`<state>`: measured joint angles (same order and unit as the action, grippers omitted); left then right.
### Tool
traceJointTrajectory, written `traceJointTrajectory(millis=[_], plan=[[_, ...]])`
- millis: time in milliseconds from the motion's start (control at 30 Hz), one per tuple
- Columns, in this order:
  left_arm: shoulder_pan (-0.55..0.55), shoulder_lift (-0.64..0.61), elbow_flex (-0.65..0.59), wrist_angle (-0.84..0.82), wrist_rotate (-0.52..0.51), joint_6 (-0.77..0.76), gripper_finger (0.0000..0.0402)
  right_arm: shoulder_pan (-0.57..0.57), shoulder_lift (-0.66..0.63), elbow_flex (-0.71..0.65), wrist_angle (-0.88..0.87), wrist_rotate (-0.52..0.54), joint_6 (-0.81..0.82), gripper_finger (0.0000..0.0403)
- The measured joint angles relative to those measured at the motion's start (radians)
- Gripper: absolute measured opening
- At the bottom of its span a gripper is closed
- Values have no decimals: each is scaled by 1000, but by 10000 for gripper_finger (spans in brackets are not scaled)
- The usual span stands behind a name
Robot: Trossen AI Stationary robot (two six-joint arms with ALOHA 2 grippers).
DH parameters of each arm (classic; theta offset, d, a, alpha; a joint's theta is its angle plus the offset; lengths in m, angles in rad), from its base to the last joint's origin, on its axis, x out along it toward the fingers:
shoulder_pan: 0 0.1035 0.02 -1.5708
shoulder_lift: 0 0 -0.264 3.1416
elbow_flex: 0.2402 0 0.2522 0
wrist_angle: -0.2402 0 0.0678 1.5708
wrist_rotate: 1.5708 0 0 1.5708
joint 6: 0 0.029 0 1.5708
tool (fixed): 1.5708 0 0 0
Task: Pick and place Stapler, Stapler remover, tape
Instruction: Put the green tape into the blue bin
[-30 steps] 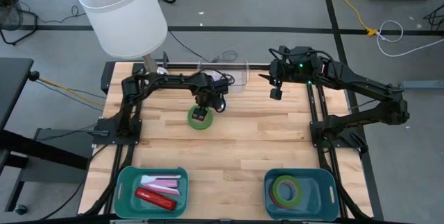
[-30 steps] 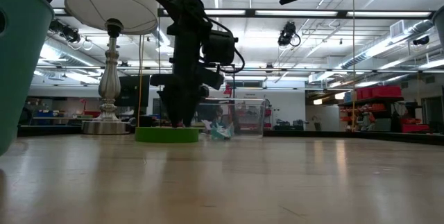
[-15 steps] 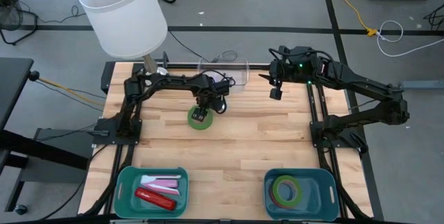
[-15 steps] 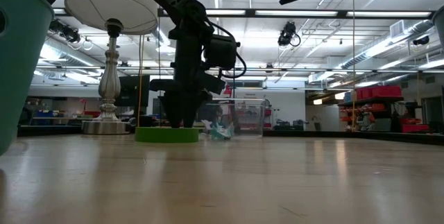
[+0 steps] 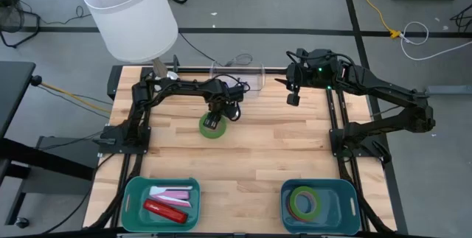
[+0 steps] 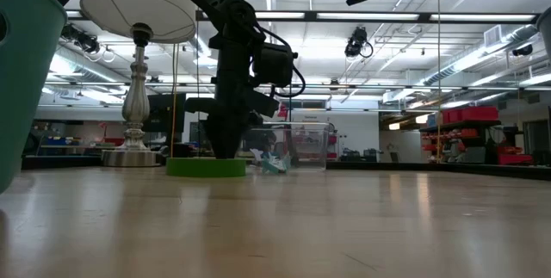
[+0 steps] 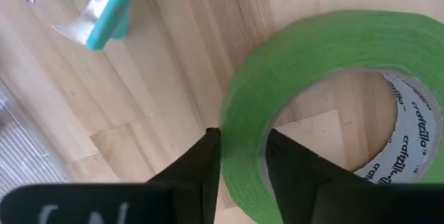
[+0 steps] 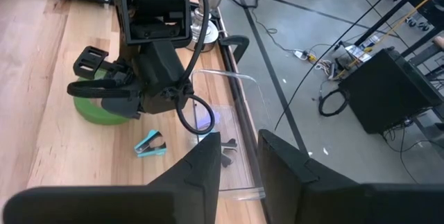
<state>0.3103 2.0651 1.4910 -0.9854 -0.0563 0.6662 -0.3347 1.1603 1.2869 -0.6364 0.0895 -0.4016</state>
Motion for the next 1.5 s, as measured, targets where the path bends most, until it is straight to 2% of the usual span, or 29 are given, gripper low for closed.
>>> traceJointTrajectory(millis=[467,800,1167,1500], plan=[[0,0,0,-7,1,-6,99,0,0,0,1,0,0,97],[-12,0,44,-120,0,-8,100,0,0,0,1,0,0,98],[-11,0,189,-138,0,-8,101,0,0,0,1,0,0,97],[-5,-1,425,-138,0,-8,101,0,-2,0,1,17,-11,98]])
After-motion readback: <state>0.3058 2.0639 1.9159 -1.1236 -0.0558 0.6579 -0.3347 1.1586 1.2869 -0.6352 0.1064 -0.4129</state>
